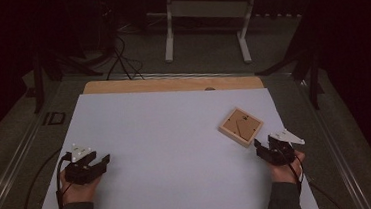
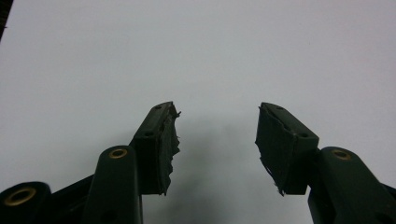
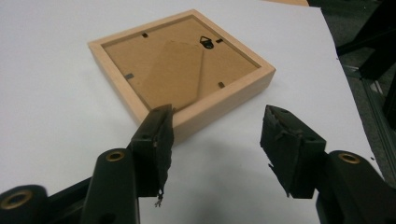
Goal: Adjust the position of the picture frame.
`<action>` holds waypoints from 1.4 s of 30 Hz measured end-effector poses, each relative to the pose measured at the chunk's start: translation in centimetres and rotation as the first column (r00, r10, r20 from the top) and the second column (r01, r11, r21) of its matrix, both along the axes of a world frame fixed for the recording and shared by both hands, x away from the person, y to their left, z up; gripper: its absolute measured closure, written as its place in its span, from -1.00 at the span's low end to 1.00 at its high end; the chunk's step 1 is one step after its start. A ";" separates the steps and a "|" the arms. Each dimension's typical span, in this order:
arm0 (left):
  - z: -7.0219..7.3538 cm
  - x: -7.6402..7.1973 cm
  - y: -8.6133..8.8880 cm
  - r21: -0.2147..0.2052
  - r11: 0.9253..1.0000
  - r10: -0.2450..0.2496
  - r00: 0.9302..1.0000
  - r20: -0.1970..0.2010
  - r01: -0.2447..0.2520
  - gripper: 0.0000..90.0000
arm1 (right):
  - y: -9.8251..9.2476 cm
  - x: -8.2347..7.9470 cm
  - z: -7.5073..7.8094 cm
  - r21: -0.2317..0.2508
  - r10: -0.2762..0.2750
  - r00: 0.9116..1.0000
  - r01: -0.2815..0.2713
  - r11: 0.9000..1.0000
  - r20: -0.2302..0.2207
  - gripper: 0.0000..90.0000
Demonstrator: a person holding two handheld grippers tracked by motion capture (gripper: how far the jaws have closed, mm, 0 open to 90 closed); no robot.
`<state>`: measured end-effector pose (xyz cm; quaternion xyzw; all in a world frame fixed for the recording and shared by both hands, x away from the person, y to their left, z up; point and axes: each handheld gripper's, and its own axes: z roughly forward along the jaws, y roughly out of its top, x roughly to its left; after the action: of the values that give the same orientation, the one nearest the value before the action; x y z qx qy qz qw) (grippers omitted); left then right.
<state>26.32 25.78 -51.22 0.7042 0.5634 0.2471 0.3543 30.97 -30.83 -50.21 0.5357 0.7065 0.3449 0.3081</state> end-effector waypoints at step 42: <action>0.1 -0.5 0.4 -0.013 1.000 -0.015 1.000 -0.003 0.015 -0.02 | 0.6 0.9 1.4 0.008 0.051 0.997 -0.051 0.999 0.059 0.99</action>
<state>25.86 26.15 -51.10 0.7065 0.5603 0.2399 0.3597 31.87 -30.25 -48.80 0.5086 0.7089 0.3715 0.3174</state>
